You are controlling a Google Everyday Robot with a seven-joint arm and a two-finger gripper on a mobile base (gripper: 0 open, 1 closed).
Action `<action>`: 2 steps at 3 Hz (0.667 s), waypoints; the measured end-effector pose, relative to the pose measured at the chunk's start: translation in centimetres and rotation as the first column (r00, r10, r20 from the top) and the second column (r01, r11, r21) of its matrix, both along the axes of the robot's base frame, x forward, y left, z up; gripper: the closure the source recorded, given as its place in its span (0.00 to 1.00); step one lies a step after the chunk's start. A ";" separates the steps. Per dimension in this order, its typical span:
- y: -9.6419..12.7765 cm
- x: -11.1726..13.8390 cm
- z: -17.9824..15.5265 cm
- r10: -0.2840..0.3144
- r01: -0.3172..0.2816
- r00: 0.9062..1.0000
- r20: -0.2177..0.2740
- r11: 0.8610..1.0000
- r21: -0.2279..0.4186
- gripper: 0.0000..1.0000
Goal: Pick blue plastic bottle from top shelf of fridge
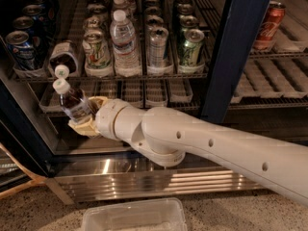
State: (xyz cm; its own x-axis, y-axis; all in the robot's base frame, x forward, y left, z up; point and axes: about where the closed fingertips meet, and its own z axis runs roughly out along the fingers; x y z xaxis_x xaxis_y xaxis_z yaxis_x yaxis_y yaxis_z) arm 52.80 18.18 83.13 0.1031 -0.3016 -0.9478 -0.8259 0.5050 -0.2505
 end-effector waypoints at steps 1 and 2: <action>-0.1 -0.1 -0.2 0.000 0.000 1.000 -0.001 1.000 0.001 1.00; -0.1 -0.1 -0.9 0.000 0.000 1.000 -0.001 1.000 0.001 1.00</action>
Offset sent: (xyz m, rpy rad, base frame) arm -0.1735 -0.2234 0.1207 0.1457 0.0833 -0.2017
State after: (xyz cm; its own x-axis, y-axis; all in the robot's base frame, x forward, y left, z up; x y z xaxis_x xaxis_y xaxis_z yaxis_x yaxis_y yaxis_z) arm 52.71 18.05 82.28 0.1021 -0.3002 -0.9484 -0.8260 0.5058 -0.2490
